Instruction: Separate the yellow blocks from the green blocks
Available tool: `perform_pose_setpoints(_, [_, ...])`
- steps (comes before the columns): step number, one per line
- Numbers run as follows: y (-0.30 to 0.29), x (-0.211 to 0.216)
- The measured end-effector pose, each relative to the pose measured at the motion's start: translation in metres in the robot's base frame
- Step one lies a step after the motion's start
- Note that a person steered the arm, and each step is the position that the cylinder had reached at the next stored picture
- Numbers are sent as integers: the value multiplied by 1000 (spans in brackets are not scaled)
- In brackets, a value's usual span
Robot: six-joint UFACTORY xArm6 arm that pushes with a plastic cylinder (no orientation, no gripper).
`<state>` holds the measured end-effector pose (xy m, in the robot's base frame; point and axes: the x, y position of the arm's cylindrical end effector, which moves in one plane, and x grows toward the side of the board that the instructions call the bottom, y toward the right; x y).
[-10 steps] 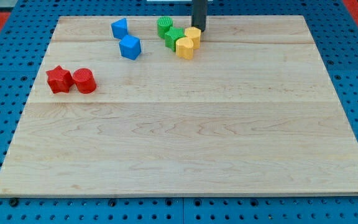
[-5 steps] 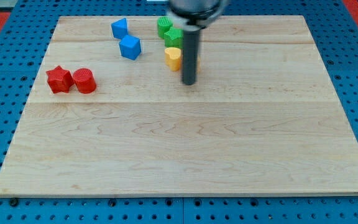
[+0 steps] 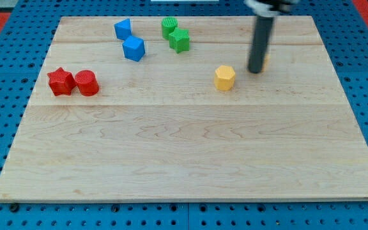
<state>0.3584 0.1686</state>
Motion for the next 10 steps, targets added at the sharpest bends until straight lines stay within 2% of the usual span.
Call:
perform_pose_setpoints(1, [20, -2])
perform_pose_setpoints(2, [-63, -1])
perform_pose_setpoints(3, [-89, -42])
perform_pose_setpoints(4, [-28, -71])
perform_pose_setpoints(5, [43, -45])
perform_pose_setpoints(6, [53, 14])
perform_pose_setpoints(7, [62, -14])
perform_pose_setpoints(8, [44, -74])
perform_pose_setpoints(9, [10, -57])
perform_pose_setpoints(10, [28, -4])
